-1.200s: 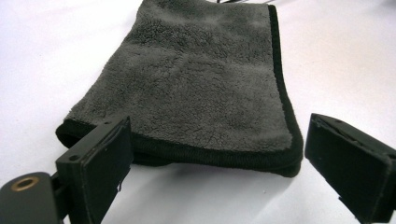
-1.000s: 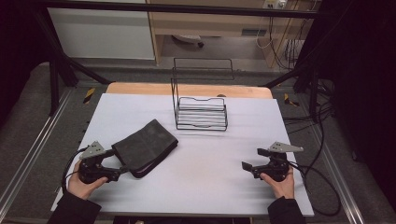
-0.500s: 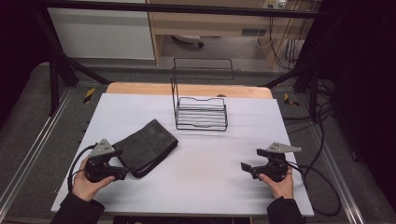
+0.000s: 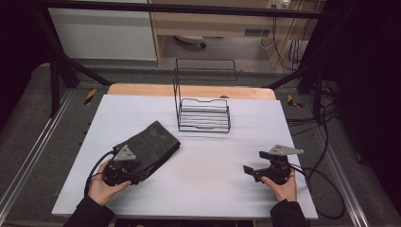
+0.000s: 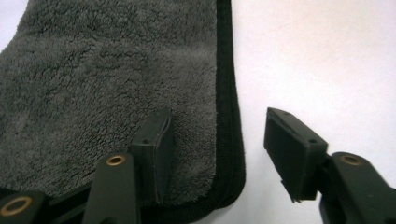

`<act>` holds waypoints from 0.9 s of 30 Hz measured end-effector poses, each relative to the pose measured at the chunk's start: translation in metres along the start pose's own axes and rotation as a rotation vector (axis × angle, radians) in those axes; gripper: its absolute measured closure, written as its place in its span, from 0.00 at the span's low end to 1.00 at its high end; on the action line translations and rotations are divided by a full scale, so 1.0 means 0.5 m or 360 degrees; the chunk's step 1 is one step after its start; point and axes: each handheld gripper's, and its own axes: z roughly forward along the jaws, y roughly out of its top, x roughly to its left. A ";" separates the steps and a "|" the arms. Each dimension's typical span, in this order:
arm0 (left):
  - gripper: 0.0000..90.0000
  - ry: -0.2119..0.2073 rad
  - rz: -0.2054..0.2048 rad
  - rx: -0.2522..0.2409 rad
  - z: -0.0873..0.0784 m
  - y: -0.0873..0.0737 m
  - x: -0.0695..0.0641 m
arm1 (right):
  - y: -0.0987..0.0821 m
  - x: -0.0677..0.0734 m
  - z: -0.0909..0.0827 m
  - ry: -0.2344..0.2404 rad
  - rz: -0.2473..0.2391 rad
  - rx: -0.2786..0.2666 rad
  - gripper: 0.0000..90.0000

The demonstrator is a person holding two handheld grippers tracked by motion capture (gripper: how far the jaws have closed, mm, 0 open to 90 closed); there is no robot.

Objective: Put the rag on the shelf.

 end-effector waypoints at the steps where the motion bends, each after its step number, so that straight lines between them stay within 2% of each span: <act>1: 0.48 0.0000 0.0000 0.0000 0.000 0.000 0.000 | 0.000 0.000 0.000 0.0001 -0.0005 0.0001 0.02; 4: 0.49 0.0029 0.0028 0.0037 0.012 -0.004 -0.005 | -0.001 0.001 0.001 0.0000 -0.0001 0.0008 0.02; 11: 0.49 0.0103 0.0060 0.0017 0.025 -0.011 -0.016 | -0.001 0.001 0.002 0.0002 -0.0002 0.0011 0.02; 15: 0.51 0.0204 0.0102 0.0032 0.034 -0.009 -0.030 | -0.001 0.001 0.004 0.0003 -0.0002 0.0009 0.02; 17: 0.54 0.0251 0.0123 0.0054 0.037 -0.006 -0.037 | -0.001 0.001 0.004 0.0002 -0.0003 0.0010 0.02; 21: 0.59 0.0264 0.0101 0.0071 0.038 -0.001 -0.035 | -0.001 0.001 0.004 0.0004 -0.0001 0.0008 0.02; 22: 0.66 0.0275 0.0099 0.0078 0.038 0.000 -0.035 | -0.001 0.001 0.004 0.0003 -0.0001 0.0009 0.02; 23: 0.75 0.0336 0.0116 0.0090 0.039 0.002 -0.035 | -0.001 0.001 0.004 0.0003 0.0000 0.0009 0.02; 27: 0.80 0.0358 0.0137 0.0116 0.039 0.006 -0.035 | -0.001 0.001 0.004 0.0005 -0.0003 0.0009 0.02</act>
